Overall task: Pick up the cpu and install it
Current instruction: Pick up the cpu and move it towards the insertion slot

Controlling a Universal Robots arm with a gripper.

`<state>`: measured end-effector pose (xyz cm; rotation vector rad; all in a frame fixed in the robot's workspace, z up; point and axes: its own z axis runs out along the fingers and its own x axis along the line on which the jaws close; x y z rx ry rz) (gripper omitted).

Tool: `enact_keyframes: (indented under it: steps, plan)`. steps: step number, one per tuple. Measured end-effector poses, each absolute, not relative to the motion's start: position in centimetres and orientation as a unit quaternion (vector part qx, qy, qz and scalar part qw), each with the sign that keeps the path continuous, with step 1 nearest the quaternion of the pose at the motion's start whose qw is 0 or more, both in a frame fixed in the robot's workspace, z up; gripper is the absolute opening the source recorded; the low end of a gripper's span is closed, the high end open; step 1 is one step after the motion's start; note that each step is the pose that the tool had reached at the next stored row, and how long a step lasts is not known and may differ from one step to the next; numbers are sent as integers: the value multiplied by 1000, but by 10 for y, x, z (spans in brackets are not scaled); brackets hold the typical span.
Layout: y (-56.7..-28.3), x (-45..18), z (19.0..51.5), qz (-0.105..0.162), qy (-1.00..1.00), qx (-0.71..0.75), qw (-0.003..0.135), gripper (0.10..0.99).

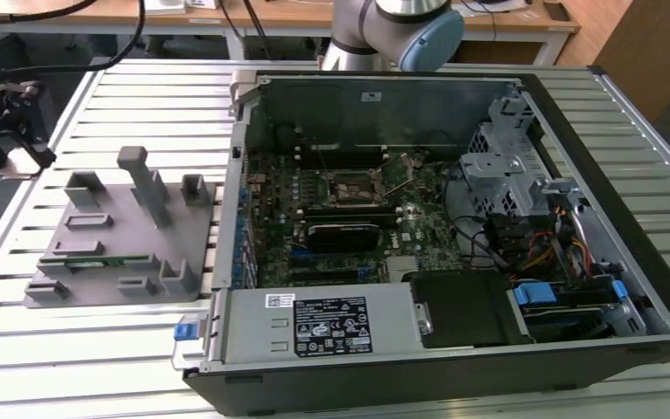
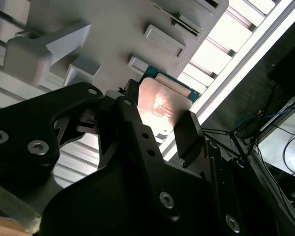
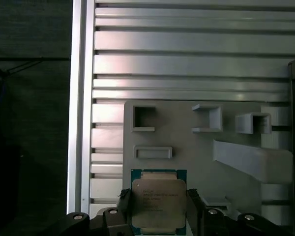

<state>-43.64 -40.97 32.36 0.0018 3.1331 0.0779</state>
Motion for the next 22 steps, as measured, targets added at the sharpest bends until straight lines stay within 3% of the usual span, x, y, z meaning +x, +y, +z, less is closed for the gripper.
enact_keyframes:
  steps: [22]
  plan:
    - [-410, -436, 381, 25, 1000, 1, 4, 533]
